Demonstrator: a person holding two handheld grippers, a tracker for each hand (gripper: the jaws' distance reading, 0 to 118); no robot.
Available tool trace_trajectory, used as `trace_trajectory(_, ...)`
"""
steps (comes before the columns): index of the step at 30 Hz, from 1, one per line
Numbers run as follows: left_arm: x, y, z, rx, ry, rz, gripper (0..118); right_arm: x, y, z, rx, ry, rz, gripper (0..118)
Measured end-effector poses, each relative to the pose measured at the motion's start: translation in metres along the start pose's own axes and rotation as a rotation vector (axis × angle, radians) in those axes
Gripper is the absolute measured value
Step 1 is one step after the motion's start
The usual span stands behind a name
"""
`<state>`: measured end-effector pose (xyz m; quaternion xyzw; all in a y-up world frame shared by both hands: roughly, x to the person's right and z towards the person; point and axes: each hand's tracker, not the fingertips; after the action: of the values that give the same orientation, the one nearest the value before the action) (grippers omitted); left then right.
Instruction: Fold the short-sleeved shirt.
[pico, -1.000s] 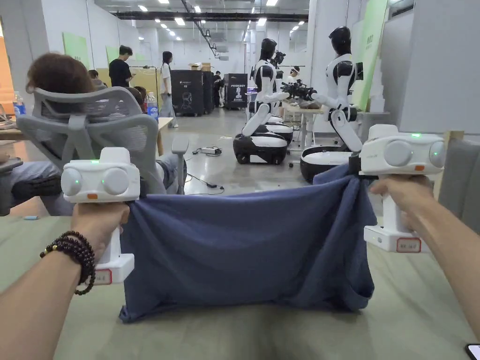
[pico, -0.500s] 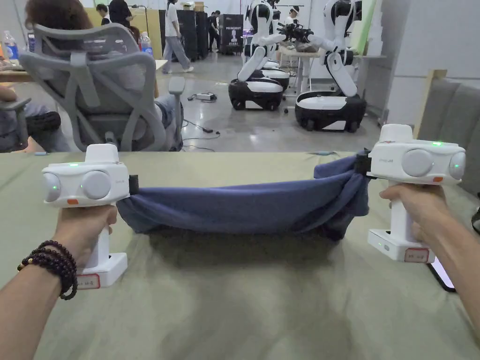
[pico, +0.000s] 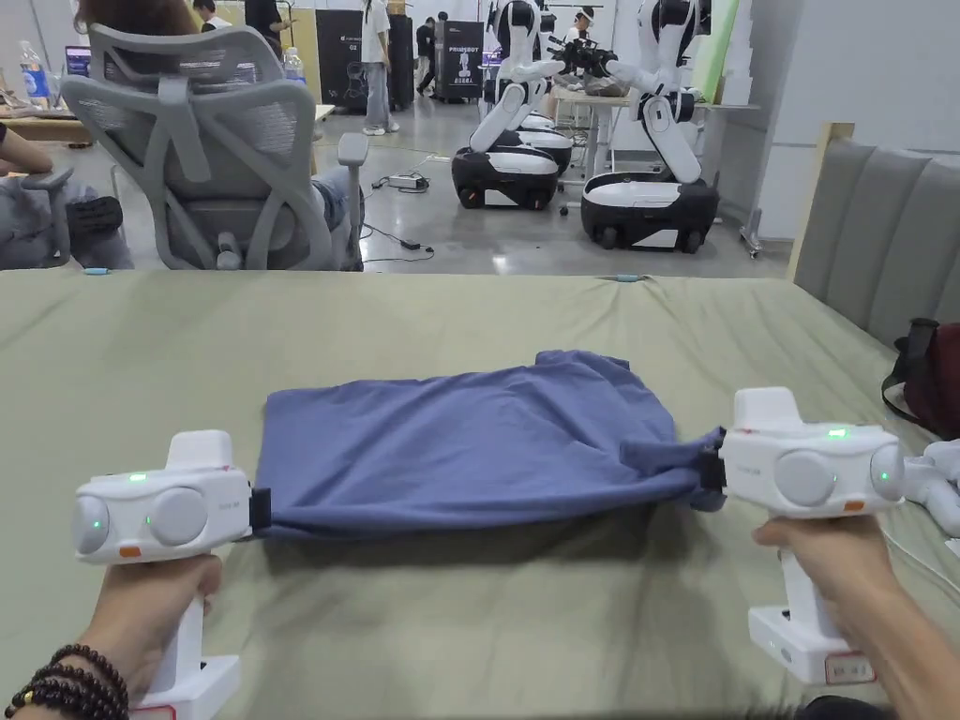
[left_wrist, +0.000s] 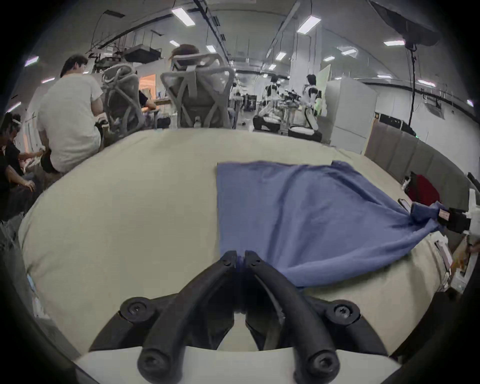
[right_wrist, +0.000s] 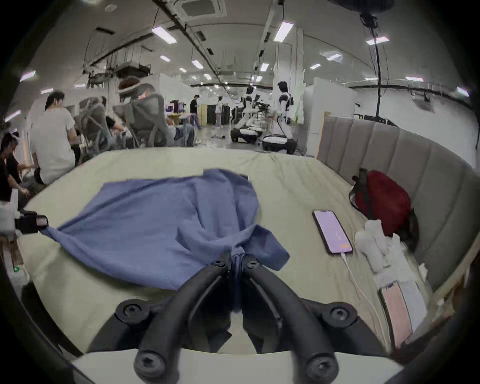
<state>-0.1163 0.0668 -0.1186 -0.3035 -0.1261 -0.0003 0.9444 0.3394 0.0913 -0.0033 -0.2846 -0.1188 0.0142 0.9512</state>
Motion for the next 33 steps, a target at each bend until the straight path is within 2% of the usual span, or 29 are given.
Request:
trace_trajectory(4,0.001,-0.021,-0.002,-0.030,0.018,-0.024,4,-0.004,-0.031,-0.011,-0.060,-0.008,0.019,6)
trace_trajectory(8,-0.002,-0.030,-0.010,-0.056,0.026,-0.022,4,-0.009,-0.055,-0.025,-0.187,-0.029,0.127,7)
trace_trajectory(15,0.000,-0.035,-0.016,-0.074,0.043,-0.045,5,-0.014,-0.060,-0.032,-0.275,-0.035,0.164,6)
trace_trajectory(18,0.001,-0.034,-0.013,-0.077,0.044,-0.040,5,-0.010,-0.067,-0.035,-0.274,-0.029,0.153,6)
trace_trajectory(19,0.001,-0.033,-0.013,-0.084,0.042,-0.031,15,-0.009,-0.066,-0.032,-0.254,-0.029,0.140,13)
trace_trajectory(20,0.000,-0.032,-0.013,-0.098,0.047,-0.021,33,-0.008,-0.065,-0.027,-0.216,-0.023,0.109,31)
trace_trajectory(21,-0.001,-0.030,-0.011,-0.106,0.058,-0.014,61,-0.006,-0.065,-0.023,-0.205,-0.032,0.078,63)
trace_trajectory(22,-0.002,-0.030,-0.010,-0.105,0.067,-0.010,100,-0.007,-0.064,-0.014,-0.206,-0.038,0.063,108)
trace_trajectory(23,-0.004,-0.028,-0.007,-0.106,0.071,-0.011,118,-0.006,-0.063,-0.008,-0.201,-0.014,0.040,118)
trace_trajectory(24,-0.004,-0.028,0.000,-0.083,0.061,-0.012,117,-0.003,-0.060,0.002,-0.130,0.026,-0.004,112)
trace_trajectory(25,-0.004,-0.025,0.008,-0.029,0.059,-0.025,111,-0.001,-0.056,0.007,-0.120,0.052,-0.013,108)
trace_trajectory(27,-0.004,-0.014,0.019,-0.039,0.049,-0.027,108,0.001,-0.045,0.019,-0.105,0.026,-0.023,107)
trace_trajectory(28,-0.006,-0.011,0.021,-0.027,0.057,-0.031,92,0.002,-0.040,0.025,-0.062,0.008,-0.025,101)
trace_trajectory(29,-0.007,-0.007,0.027,0.026,0.068,-0.034,69,0.003,-0.035,0.030,-0.033,-0.001,-0.017,85)
trace_trajectory(30,-0.007,-0.005,0.031,0.053,0.078,-0.034,30,0.000,-0.029,0.031,-0.020,-0.004,-0.009,58)
trace_trajectory(31,-0.007,-0.002,0.035,0.068,0.094,-0.038,0,-0.001,-0.025,0.033,-0.020,-0.009,-0.004,6)
trace_trajectory(32,-0.008,-0.002,0.034,0.063,0.107,-0.033,0,-0.001,-0.023,0.033,-0.018,-0.013,-0.004,0)
trace_trajectory(33,-0.010,-0.001,0.037,0.067,0.111,-0.021,0,-0.002,-0.022,0.033,-0.022,-0.048,-0.001,0)
